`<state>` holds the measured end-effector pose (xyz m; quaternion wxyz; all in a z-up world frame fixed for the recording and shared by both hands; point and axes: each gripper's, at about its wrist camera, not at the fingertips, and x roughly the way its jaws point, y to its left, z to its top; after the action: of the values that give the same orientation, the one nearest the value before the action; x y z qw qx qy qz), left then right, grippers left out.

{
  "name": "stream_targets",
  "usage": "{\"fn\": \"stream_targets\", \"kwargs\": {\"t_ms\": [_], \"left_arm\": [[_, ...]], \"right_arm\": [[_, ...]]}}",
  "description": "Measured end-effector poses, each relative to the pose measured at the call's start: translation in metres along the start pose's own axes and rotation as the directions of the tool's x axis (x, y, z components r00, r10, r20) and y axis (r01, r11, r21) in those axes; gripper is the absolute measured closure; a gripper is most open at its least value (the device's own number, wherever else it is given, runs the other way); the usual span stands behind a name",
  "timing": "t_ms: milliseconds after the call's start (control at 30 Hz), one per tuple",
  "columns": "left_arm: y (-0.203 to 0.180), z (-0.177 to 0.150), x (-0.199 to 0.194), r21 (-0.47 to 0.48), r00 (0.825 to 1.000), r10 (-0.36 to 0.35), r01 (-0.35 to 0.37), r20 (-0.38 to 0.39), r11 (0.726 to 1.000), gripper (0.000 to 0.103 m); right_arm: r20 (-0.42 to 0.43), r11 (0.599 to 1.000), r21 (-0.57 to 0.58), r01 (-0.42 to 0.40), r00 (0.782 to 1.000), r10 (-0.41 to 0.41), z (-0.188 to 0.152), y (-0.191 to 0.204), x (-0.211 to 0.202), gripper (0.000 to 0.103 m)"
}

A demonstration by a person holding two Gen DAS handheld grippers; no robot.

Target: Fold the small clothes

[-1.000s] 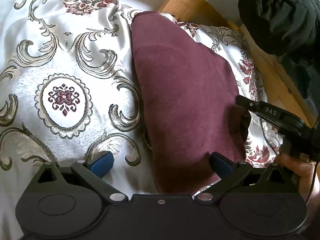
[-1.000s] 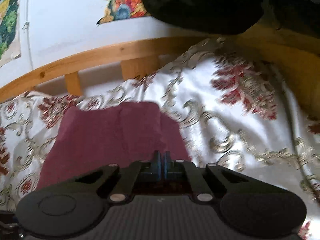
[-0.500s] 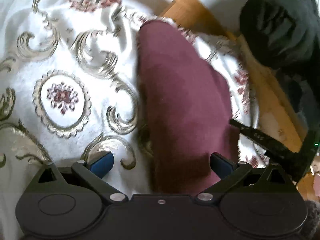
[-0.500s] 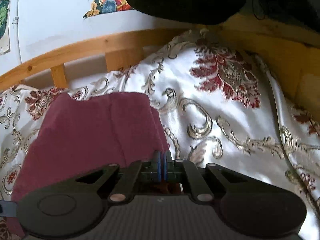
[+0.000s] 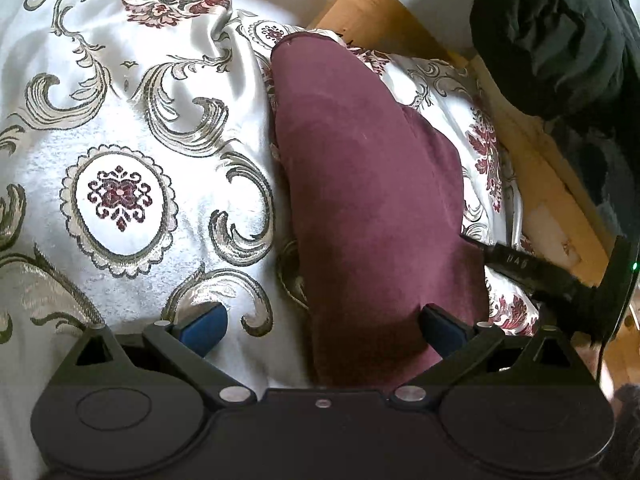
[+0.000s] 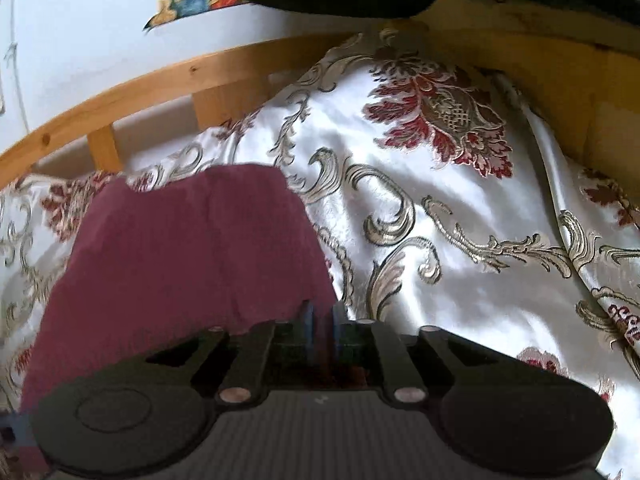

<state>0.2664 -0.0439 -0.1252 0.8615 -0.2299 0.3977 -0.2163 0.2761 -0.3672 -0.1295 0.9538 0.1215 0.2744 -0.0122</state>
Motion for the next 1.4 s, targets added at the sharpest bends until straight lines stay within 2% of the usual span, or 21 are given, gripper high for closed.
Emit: {"fn": "stream_targets", "kwargs": {"t_ms": [167, 267, 333, 400, 433, 500, 567, 600, 667, 733, 867, 1033, 1100, 1167, 1267, 1400], "left_arm": [[-0.004, -0.001, 0.002, 0.02, 1.0, 0.007, -0.007, 0.005, 1.0, 0.001], [-0.005, -0.002, 0.003, 0.028, 1.0, 0.007, -0.008, 0.009, 1.0, 0.001], [-0.004, -0.002, 0.004, 0.031, 1.0, 0.006, -0.006, 0.011, 0.999, 0.001], [-0.003, -0.003, 0.004, 0.034, 1.0, 0.003, -0.003, 0.012, 0.999, 0.001], [-0.002, -0.003, 0.004, 0.034, 1.0, 0.001, -0.001, 0.013, 0.999, 0.001], [-0.002, -0.003, 0.004, 0.035, 1.0, -0.003, 0.002, 0.013, 0.999, 0.001], [-0.002, -0.003, 0.004, 0.036, 1.0, -0.005, 0.004, 0.014, 0.999, 0.001], [-0.002, -0.003, 0.004, 0.036, 1.0, -0.005, 0.005, 0.015, 0.999, 0.001], [-0.002, -0.004, 0.003, 0.037, 1.0, -0.005, 0.004, 0.016, 0.999, 0.001], [-0.002, -0.004, 0.004, 0.038, 1.0, -0.006, 0.005, 0.019, 0.999, 0.001], [-0.003, -0.005, 0.004, 0.044, 1.0, -0.007, 0.006, 0.021, 0.999, 0.001], [-0.002, -0.004, 0.004, 0.048, 1.0, -0.007, 0.006, 0.018, 0.999, 0.001], [-0.002, -0.004, 0.004, 0.049, 1.0, -0.007, 0.007, 0.018, 0.999, 0.001], [-0.002, -0.004, 0.004, 0.048, 1.0, -0.007, 0.006, 0.017, 0.999, 0.001], [-0.002, -0.004, 0.004, 0.048, 1.0, -0.007, 0.006, 0.018, 0.999, 0.001], [-0.002, -0.004, 0.004, 0.048, 1.0, -0.007, 0.006, 0.018, 0.999, 0.001]], "right_arm": [[0.06, 0.997, 0.044, -0.06, 0.997, 0.057, 0.021, -0.004, 0.0, 0.043], [0.086, 0.994, 0.03, -0.109, 0.991, 0.106, 0.043, 0.003, 0.01, 0.036], [0.087, 0.99, -0.031, -0.136, 0.987, 0.138, 0.062, 0.016, 0.024, 0.032], [0.049, 0.982, -0.11, -0.155, 0.986, 0.161, 0.078, 0.031, 0.041, 0.031], [0.017, 0.974, -0.153, -0.168, 0.985, 0.172, 0.084, 0.04, 0.051, 0.032], [-0.027, 0.959, -0.229, -0.169, 0.986, 0.167, 0.093, 0.057, 0.065, 0.042], [-0.049, 0.944, -0.289, -0.157, 0.988, 0.149, 0.098, 0.072, 0.074, 0.087], [-0.057, 0.935, -0.318, -0.155, 0.988, 0.145, 0.099, 0.077, 0.076, 0.091], [-0.038, 0.904, -0.4, -0.15, 0.988, 0.147, 0.098, 0.088, 0.073, 0.092], [0.026, 0.894, -0.439, -0.095, 0.993, 0.118, 0.094, 0.091, 0.067, 0.093], [0.117, 0.922, -0.386, -0.013, 0.991, 0.063, 0.084, 0.077, 0.063, 0.094], [0.092, 0.94, -0.342, -0.017, 0.994, 0.052, 0.076, 0.066, 0.067, 0.093], [0.099, 0.944, -0.328, -0.02, 0.994, 0.055, 0.077, 0.067, 0.063, 0.083], [0.109, 0.954, -0.297, -0.032, 0.992, 0.067, 0.077, 0.061, 0.057, 0.062], [0.097, 0.97, -0.232, -0.073, 0.99, 0.098, 0.076, 0.046, 0.051, 0.042], [0.038, 0.98, -0.121, -0.16, 0.986, 0.165, 0.065, 0.025, 0.047, 0.027]]}}
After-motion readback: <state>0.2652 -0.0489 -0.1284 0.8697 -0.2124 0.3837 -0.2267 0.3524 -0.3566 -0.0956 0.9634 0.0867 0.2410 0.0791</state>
